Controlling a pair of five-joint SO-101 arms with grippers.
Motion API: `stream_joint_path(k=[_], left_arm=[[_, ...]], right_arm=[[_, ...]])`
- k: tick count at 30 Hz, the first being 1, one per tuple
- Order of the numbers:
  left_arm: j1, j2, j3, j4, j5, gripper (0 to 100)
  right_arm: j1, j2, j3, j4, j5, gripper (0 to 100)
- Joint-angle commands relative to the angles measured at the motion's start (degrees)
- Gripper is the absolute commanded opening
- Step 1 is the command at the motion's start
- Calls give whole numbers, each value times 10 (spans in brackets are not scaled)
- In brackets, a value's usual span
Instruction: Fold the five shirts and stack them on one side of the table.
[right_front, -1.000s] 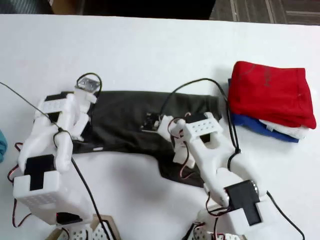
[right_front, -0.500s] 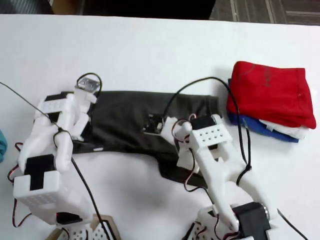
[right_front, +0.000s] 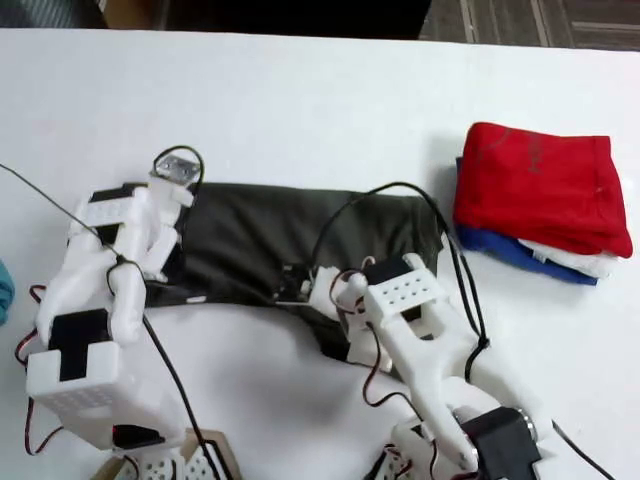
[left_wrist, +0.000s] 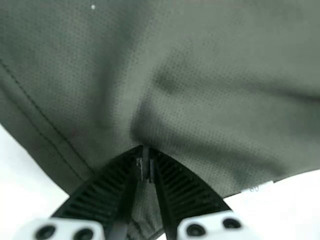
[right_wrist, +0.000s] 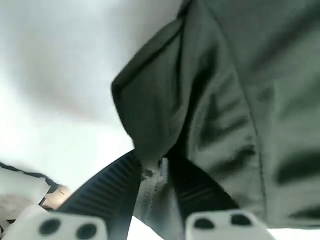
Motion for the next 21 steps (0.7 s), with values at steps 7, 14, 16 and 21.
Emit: stream_joint_path(k=[7,14,16,21], left_arm=[[4,4,0,-11,-1,26],[4,4,0,-11,-1,26],[4,4,0,-11,-1,26],[4,4,0,-11,-1,26]], right_arm=[[-31,-23,4,21,-23,238],[-35,-18,11,7,-28,238],[-32,-18,15,-6,-28,238],[-36,-17,59,-44,-28,238]])
